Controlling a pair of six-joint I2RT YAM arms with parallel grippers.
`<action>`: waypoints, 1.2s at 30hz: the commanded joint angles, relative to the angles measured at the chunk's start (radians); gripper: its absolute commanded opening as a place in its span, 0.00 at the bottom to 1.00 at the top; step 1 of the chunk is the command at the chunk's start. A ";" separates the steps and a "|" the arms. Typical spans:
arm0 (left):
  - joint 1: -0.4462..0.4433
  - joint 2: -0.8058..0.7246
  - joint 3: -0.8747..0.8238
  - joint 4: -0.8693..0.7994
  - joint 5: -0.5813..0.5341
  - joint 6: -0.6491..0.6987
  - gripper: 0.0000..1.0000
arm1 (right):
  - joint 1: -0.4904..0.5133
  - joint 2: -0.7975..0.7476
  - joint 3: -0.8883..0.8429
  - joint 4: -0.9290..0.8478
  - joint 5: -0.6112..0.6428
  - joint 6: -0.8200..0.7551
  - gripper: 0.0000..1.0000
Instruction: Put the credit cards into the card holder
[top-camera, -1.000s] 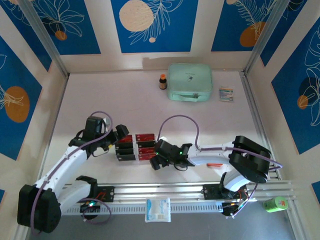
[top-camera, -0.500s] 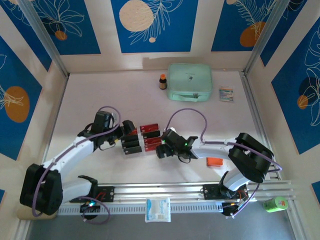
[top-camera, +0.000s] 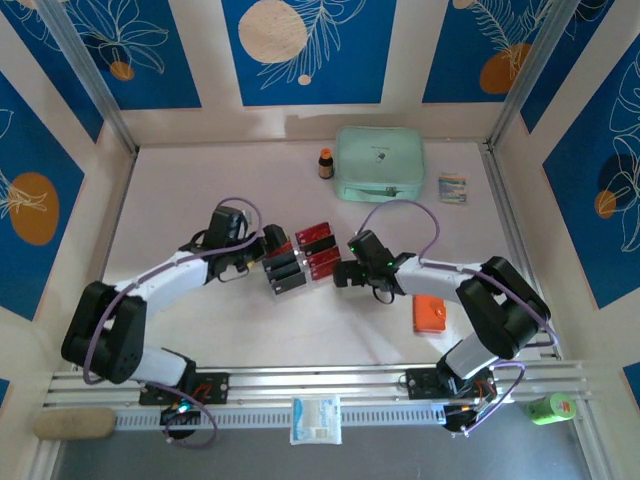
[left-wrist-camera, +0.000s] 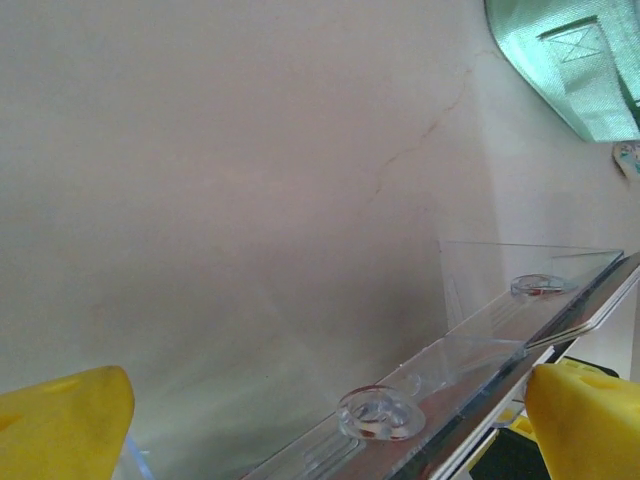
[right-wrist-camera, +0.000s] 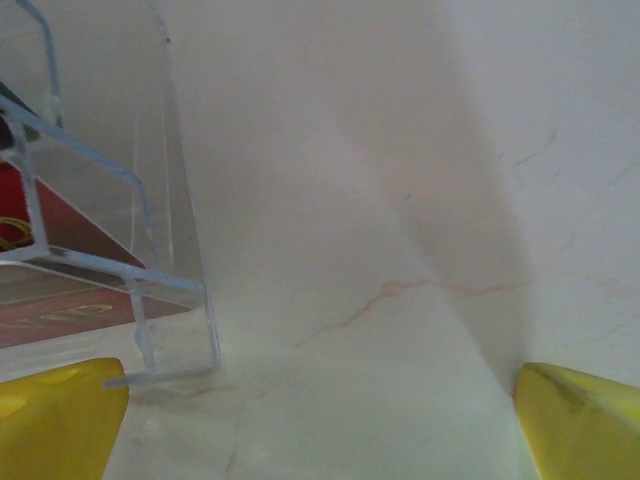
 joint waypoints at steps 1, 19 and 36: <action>-0.014 0.069 0.062 0.032 -0.040 -0.016 1.00 | -0.041 0.022 0.012 -0.027 -0.015 -0.030 1.00; -0.028 0.232 0.263 -0.005 -0.051 0.025 1.00 | -0.090 -0.079 -0.042 -0.047 -0.064 0.015 1.00; -0.028 -0.019 0.122 -0.124 -0.117 0.097 1.00 | -0.108 -0.221 -0.099 -0.080 -0.116 0.045 1.00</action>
